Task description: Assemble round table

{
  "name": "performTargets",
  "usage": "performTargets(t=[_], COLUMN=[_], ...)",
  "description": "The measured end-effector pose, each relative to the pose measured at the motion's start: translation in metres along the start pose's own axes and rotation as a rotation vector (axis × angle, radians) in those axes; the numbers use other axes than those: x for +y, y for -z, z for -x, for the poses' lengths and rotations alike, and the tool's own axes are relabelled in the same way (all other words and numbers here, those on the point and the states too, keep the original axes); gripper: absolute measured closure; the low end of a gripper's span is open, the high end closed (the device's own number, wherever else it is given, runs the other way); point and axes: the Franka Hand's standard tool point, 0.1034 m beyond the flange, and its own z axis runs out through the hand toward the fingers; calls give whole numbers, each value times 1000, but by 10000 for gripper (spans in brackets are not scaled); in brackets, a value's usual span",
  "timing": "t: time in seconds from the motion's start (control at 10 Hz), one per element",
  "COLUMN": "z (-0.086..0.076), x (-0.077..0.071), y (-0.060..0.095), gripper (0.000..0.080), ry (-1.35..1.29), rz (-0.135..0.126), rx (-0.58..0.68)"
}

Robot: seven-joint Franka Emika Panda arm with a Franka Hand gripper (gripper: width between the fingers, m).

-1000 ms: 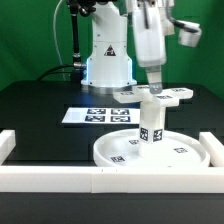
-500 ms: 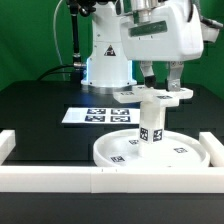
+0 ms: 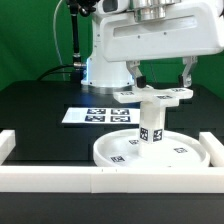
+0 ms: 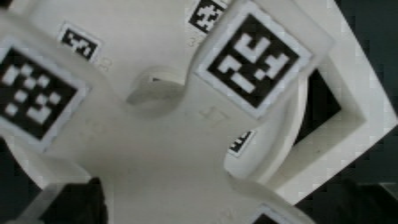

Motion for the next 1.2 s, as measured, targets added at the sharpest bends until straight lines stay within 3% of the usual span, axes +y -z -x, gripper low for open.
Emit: performTargets(t=[0.4,0.6,1.2], z=[-1,-1,-1], x=[1,1,4], y=[0,1,0], gripper=[151,151,151], ry=[235,505,958], rz=[2,29,49], rx=[1,4,-16])
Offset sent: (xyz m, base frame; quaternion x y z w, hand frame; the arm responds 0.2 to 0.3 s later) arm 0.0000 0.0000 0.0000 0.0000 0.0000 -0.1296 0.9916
